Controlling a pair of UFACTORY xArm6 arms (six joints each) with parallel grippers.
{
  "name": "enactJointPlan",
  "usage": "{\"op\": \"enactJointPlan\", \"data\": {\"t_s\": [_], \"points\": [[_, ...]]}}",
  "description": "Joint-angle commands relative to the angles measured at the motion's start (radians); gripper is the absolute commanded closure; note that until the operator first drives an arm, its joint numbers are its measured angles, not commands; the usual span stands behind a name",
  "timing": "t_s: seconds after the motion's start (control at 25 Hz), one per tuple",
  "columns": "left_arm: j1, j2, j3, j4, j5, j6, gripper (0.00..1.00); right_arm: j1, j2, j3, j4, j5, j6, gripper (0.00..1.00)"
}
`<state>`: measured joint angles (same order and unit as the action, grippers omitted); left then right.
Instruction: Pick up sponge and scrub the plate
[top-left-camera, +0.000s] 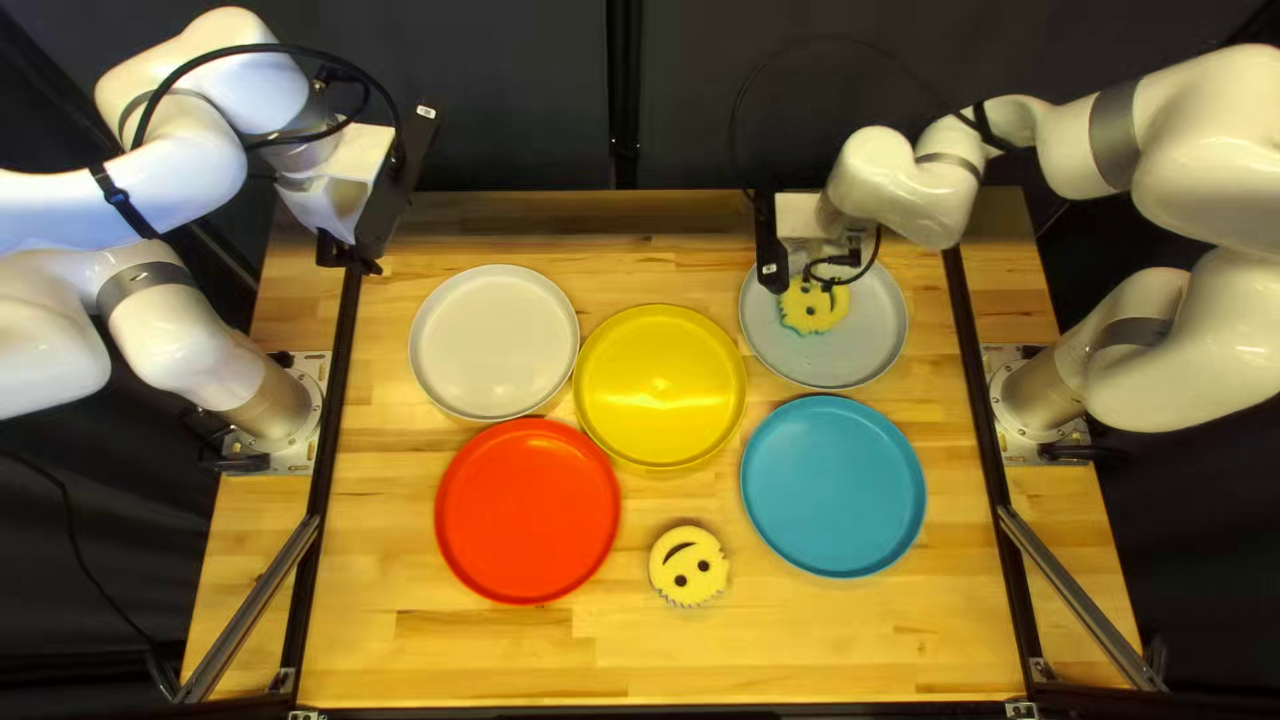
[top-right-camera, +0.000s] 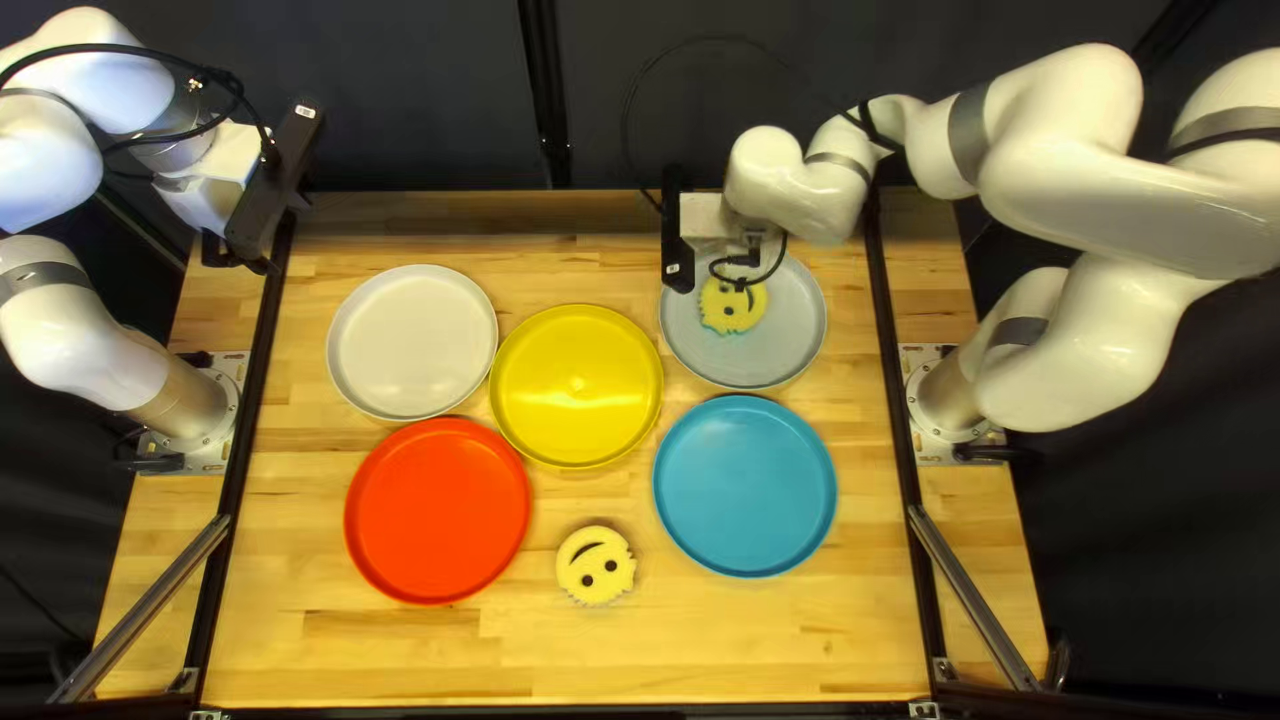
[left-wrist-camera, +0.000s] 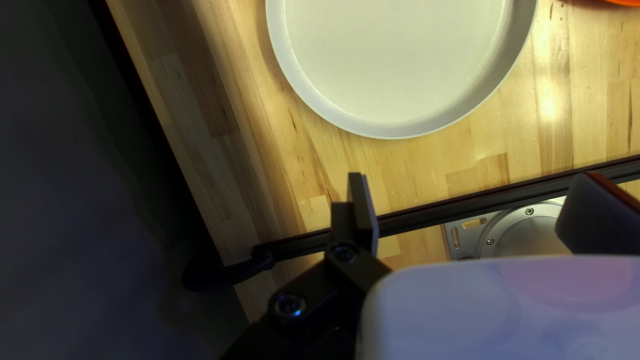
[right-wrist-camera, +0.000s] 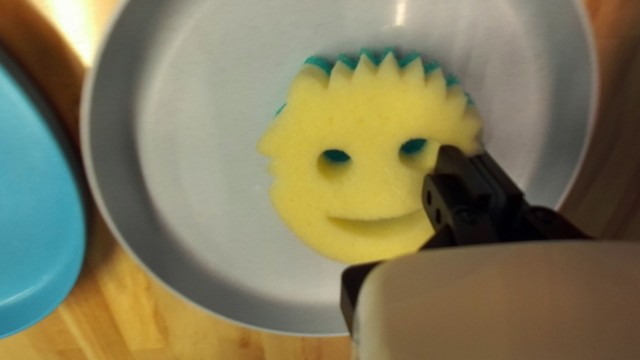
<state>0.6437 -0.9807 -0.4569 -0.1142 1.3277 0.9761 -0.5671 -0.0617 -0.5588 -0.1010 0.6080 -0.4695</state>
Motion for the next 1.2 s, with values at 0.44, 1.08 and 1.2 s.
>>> {"op": "enactJointPlan", "data": {"t_s": [0.44,1.08,1.2], "points": [[0.0,0.0,0.0,0.0,0.0,0.0,0.0,0.156,-0.219,0.206,-0.024,0.01,0.116,1.0],[0.0,0.0,0.0,0.0,0.0,0.0,0.0,-0.03,-0.122,0.17,-0.025,-0.062,-0.077,1.0],[0.0,0.0,0.0,0.0,0.0,0.0,0.0,-0.068,-0.115,0.147,-0.024,-0.049,-0.114,1.0]]}}
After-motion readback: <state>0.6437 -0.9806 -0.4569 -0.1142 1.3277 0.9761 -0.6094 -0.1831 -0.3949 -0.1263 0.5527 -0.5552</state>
